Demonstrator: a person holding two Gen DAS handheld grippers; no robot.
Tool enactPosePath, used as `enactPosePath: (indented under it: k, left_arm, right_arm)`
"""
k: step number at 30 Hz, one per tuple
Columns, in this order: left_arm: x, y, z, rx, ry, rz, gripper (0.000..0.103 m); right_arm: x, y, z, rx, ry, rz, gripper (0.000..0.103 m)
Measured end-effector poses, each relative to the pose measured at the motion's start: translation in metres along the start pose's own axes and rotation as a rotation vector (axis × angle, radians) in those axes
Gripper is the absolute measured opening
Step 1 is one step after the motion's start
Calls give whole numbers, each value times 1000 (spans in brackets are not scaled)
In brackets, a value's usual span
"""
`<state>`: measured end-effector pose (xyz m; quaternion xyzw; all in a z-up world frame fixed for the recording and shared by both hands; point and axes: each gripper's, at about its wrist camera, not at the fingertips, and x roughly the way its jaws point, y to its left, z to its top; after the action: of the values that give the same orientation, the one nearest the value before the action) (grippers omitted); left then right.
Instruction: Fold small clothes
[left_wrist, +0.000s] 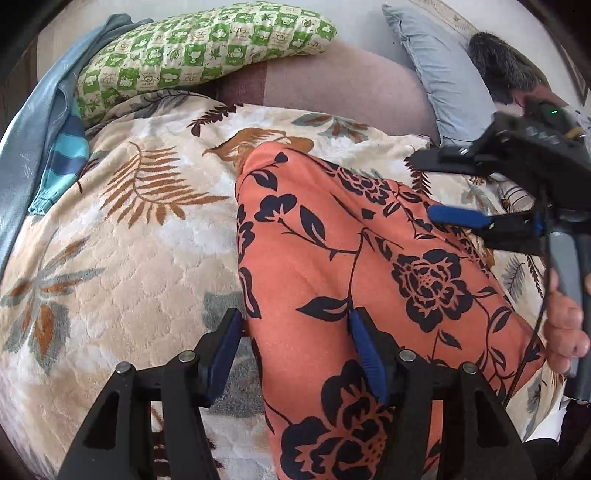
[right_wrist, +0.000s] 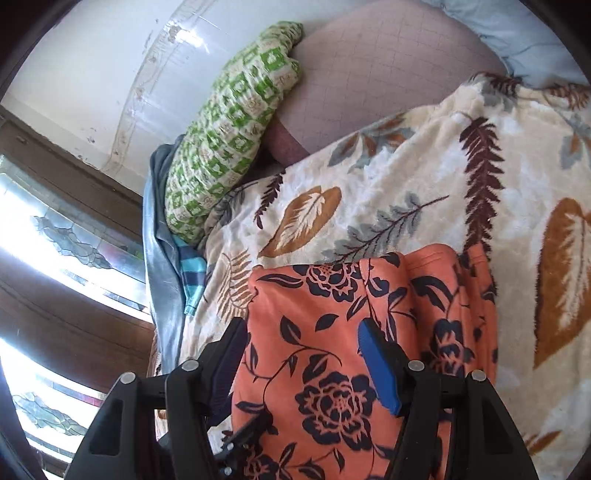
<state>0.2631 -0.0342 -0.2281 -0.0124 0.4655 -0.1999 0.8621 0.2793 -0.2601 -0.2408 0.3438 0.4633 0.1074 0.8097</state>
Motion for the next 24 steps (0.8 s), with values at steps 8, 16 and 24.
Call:
enactPosePath:
  k: [8, 16, 24]
  left_arm:
    - [-2, 14, 3, -79, 7, -13, 81]
    - [-29, -7, -15, -11, -4, 15, 81]
    - [-27, 2, -31, -53, -10, 94, 88]
  right_arm:
    - [-9, -41, -10, 119, 18, 15, 70]
    - [-72, -40, -79, 65, -36, 25, 76]
    - [-82, -57, -101, 117, 1, -47, 76]
